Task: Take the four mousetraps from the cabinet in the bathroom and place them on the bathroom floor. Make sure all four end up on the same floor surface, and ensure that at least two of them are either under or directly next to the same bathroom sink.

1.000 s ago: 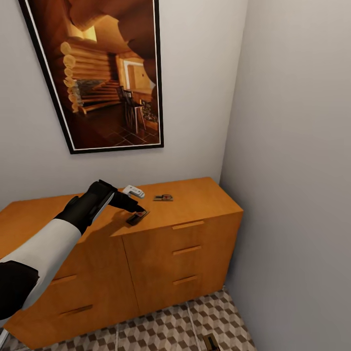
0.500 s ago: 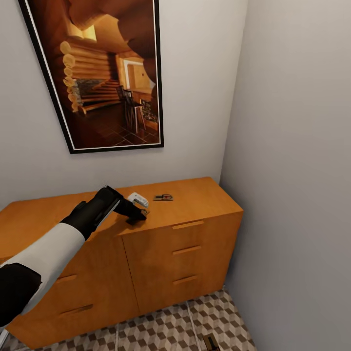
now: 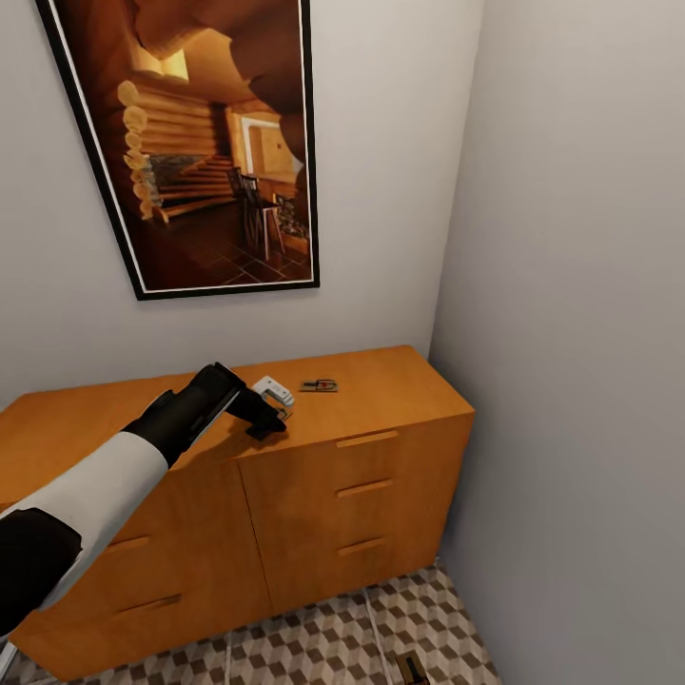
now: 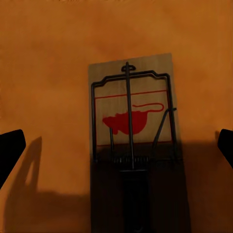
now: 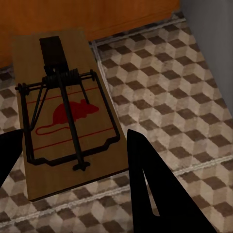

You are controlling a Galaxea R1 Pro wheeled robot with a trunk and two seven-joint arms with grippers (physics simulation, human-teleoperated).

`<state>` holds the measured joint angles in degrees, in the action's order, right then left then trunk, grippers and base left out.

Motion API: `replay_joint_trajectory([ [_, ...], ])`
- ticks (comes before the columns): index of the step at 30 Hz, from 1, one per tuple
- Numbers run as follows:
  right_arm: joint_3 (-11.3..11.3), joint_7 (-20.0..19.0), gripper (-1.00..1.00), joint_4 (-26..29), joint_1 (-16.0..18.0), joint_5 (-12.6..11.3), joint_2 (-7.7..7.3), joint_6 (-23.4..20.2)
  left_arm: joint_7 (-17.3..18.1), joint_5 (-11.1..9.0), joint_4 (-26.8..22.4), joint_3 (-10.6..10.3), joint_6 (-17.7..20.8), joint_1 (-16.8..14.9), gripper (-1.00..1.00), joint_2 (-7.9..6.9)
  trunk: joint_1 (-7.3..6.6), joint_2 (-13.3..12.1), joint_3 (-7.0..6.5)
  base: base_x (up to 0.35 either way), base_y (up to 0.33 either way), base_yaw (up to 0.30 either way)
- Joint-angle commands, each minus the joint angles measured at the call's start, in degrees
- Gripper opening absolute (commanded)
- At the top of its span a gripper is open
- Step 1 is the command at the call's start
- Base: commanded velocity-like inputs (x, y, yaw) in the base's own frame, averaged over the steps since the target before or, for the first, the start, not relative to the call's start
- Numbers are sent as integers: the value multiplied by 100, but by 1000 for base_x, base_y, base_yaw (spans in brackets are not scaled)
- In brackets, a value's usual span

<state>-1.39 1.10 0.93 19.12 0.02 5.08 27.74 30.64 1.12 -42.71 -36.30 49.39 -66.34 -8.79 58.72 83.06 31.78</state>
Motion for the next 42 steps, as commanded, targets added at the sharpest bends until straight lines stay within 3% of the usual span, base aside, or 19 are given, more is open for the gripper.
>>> replay_joint_trajectory([
  [1, -10, -22, -100, -6, 4, -28, 2, 21, 30, -16, -2, -25, 36, 94, 100, -7, 1, 2, 7, 0, 0, 0],
  [15, -10, -22, -100, -6, 4, -28, 2, 21, 30, -16, 68, -26, 36, 94, 100, -8, 1, 2, 7, 0, 0, 0],
  [16, -10, -22, -100, -6, 4, -28, 2, 21, 30, -16, 67, -26, 36, 94, -100, -8, 1, 2, 7, 0, 0, 0],
  [42, -10, -22, -100, -6, 4, -28, 2, 21, 30, -23, 185, -23, -103, 94, -100, -8, 1, 2, 7, 0, 0, 0],
])
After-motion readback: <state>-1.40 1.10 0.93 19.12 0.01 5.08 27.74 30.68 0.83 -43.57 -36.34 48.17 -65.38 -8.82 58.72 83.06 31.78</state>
